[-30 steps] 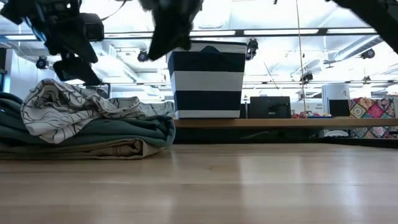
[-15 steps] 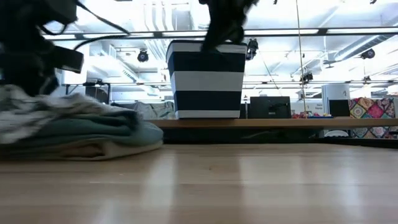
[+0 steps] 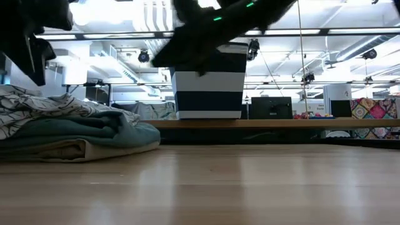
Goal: Fold Laundry from Bin
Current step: Fold the white shirt
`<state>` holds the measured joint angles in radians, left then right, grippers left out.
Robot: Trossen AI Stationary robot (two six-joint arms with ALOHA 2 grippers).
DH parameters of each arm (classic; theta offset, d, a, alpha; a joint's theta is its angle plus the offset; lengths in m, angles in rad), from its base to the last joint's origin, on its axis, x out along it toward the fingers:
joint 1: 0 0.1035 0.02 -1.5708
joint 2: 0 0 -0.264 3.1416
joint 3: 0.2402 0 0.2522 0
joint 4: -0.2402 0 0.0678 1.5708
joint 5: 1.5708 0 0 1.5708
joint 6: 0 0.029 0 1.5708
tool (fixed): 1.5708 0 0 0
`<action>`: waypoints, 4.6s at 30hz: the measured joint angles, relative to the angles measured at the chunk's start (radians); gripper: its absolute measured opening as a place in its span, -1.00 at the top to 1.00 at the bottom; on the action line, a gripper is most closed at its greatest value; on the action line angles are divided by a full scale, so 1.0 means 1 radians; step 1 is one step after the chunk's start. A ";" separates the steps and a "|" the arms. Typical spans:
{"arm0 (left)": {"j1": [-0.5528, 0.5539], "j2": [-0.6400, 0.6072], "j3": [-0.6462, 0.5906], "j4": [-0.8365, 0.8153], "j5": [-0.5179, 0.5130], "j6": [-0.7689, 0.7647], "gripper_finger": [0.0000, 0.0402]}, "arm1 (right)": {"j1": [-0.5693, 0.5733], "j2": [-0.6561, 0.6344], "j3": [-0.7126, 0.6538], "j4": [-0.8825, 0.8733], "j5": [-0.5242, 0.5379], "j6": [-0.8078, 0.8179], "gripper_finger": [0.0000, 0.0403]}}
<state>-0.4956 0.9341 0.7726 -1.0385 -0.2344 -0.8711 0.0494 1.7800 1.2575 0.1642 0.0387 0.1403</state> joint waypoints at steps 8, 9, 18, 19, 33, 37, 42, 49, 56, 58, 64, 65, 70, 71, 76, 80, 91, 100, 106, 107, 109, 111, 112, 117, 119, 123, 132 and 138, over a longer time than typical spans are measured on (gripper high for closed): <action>-0.068 0.042 -0.053 0.027 0.042 -0.010 -0.04 | 0.016 0.383 0.378 0.077 -0.139 0.032 0.94; -0.084 0.045 -0.059 0.041 0.045 -0.011 -0.04 | 0.020 0.418 0.427 0.066 -0.170 0.046 0.94; -0.253 0.068 -0.140 0.159 0.043 -0.078 -0.04 | 0.030 0.575 0.713 -0.402 -0.301 -0.001 0.94; -0.270 0.068 -0.149 0.164 0.037 -0.087 -0.04 | 0.030 0.575 0.738 -0.469 -0.301 -0.030 0.94; -0.302 0.019 0.039 0.004 -0.050 -0.098 -0.04 | 0.003 0.418 0.867 -0.747 -0.190 -0.064 0.94; -0.249 -0.033 0.121 -0.151 -0.238 -0.163 -0.04 | -0.029 0.371 0.793 -0.744 0.010 -0.081 0.94; -0.035 -0.112 0.068 -0.318 -0.171 -0.276 -0.04 | -0.080 0.407 0.684 -0.723 0.011 -0.051 0.94; 0.168 -0.136 0.013 -0.160 -0.047 -0.084 0.01 | -0.091 0.467 0.565 -0.482 -0.160 -0.012 0.94; 0.197 -0.064 0.034 -0.222 -0.009 -0.075 0.06 | -0.090 0.514 0.560 -0.477 -0.170 -0.002 0.94; 0.201 -0.045 0.025 -0.267 0.062 -0.098 0.06 | -0.094 0.515 0.570 -0.508 -0.171 -0.002 0.94; 0.212 0.009 0.011 -0.321 0.179 -0.163 0.09 | -0.103 0.426 0.583 -0.697 -0.142 -0.059 0.94; 0.221 0.022 0.011 -0.332 0.188 -0.161 0.11 | -0.102 0.393 0.582 -0.721 -0.130 -0.074 0.94; 0.306 0.135 0.012 -0.337 0.240 -0.032 0.24 | -0.100 0.213 0.573 -0.841 -0.055 -0.124 0.94; 0.331 0.170 0.015 -0.348 0.246 0.006 0.28 | -0.099 0.178 0.569 -0.859 -0.039 -0.129 0.94; 0.477 0.354 0.060 -0.419 0.191 0.233 0.54 | -0.088 0.008 0.546 -0.911 0.053 -0.134 0.94; 0.573 0.464 0.086 -0.386 0.161 0.362 0.76 | -0.077 -0.106 0.480 -0.920 0.093 -0.127 0.94; 0.745 0.676 0.066 -0.532 -0.104 0.439 0.99 | -0.040 -0.322 0.163 -0.913 0.147 -0.001 0.94; 0.741 0.533 0.223 -0.525 0.113 0.393 1.00 | -0.036 -0.420 -0.005 -0.904 0.147 0.119 0.94; 0.736 0.321 0.221 -0.403 0.122 0.101 1.00 | -0.036 -0.444 -0.037 -0.846 0.147 0.149 0.94; 0.736 0.299 0.191 -0.394 0.123 0.051 1.00 | -0.036 -0.443 -0.037 -0.838 0.147 0.149 0.94; 0.736 0.270 0.121 -0.372 0.127 -0.023 1.00 | -0.036 -0.443 -0.037 -0.820 0.147 0.149 0.94; 0.736 0.257 0.045 -0.307 0.156 -0.067 1.00 | -0.036 -0.443 -0.037 -0.809 0.147 0.148 0.94; 0.736 0.257 0.010 -0.262 0.170 -0.080 1.00 | -0.036 -0.443 -0.037 -0.805 0.147 0.148 0.94; 0.757 0.293 -0.100 -0.159 0.153 -0.137 1.00 | -0.036 -0.443 -0.037 -0.802 0.147 0.148 0.94; 0.783 0.320 -0.080 -0.187 0.124 -0.156 1.00 | -0.036 -0.443 -0.037 -0.802 0.146 0.153 0.94; 0.809 0.368 0.006 -0.362 0.004 -0.159 1.00 | -0.036 -0.443 -0.037 -0.802 0.143 0.156 0.94; 0.853 0.379 0.034 -0.489 -0.001 -0.080 1.00 | -0.034 -0.443 -0.037 -0.803 0.137 0.151 0.94; 0.812 0.265 0.116 -0.481 0.018 -0.132 1.00 | -0.043 -0.408 -0.050 -0.712 0.138 0.123 0.94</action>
<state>0.3159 1.1992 0.8883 -1.5193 -0.2168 -1.0026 0.0061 1.3716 1.2076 -0.5478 0.1763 0.2629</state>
